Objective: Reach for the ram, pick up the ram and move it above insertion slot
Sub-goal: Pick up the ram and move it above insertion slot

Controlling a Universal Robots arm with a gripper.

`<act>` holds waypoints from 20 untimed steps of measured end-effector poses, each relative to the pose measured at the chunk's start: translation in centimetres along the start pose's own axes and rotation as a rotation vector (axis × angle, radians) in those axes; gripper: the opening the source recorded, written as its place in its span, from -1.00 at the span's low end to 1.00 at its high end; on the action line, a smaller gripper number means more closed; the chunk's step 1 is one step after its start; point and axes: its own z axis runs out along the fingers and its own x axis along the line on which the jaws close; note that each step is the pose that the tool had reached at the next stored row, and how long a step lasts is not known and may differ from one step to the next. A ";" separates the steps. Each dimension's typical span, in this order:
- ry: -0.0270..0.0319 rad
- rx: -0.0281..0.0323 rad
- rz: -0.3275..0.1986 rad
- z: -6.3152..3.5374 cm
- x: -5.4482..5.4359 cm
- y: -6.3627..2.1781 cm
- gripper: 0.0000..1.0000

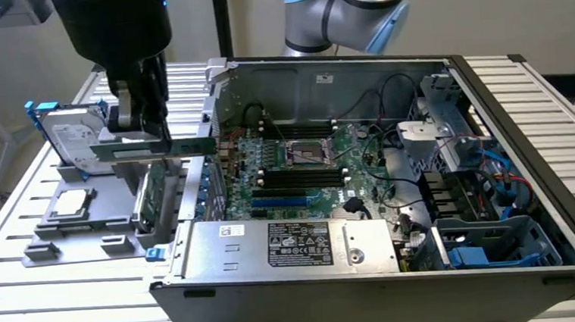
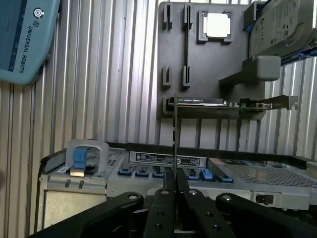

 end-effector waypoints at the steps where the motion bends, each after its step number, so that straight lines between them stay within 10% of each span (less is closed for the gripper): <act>1: -0.0019 0.0001 0.000 -0.02 0.0 -0.45 -0.73; 20: -0.0130 0.0006 -0.001 -0.23 0.3 -9.11 -0.73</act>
